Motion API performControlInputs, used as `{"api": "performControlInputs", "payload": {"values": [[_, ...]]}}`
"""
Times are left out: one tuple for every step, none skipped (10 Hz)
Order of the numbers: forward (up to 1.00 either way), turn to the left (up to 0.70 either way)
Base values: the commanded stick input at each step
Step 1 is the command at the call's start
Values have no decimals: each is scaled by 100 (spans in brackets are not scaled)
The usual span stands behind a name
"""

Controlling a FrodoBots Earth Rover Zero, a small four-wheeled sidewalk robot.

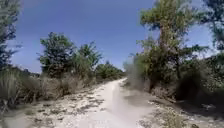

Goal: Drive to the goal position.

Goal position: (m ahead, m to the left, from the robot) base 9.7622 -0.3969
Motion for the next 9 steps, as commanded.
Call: {"api": "performControlInputs", "payload": {"values": [[70, 0], [70, 0], [70, 0], [70, 0], [70, 0], [70, 0], [70, 0], [70, 0], [70, 0]]}}
